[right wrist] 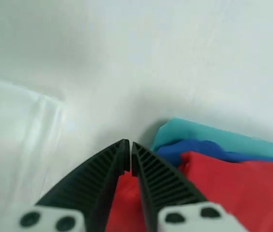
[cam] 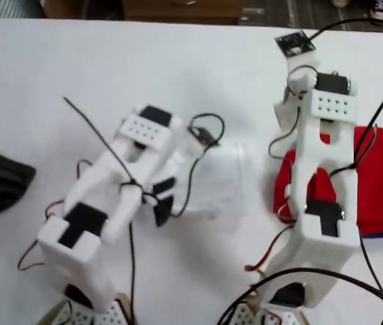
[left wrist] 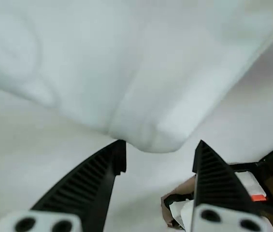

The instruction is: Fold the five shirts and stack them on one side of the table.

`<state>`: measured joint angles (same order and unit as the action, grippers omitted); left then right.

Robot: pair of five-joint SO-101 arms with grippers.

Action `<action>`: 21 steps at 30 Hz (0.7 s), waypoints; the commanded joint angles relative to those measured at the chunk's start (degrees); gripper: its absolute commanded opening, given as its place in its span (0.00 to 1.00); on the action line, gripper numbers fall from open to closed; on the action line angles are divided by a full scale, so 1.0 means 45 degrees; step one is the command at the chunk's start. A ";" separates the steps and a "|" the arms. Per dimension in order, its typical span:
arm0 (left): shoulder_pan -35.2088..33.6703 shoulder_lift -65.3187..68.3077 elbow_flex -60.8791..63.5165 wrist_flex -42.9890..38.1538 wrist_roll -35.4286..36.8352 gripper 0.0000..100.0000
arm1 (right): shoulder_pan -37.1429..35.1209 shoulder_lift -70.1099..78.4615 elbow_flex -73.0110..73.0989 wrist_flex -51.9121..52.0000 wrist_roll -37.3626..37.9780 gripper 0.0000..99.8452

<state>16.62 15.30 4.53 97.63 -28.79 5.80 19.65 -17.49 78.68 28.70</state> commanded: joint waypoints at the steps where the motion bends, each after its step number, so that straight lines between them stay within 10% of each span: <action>1: 0.0156 -0.0293 -0.0811 0.0801 -0.0137 0.25 | 0.0088 -0.0049 0.0020 -0.0166 -0.0078 0.02; 21: 0.0293 0.1426 -0.2354 -0.0645 0.1504 0.08 | 0.0596 0.0830 -0.0039 -0.0498 -0.0078 0.02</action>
<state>16.70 21.10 -3.74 95.08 -22.73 7.82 23.25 -16.97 77.71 28.70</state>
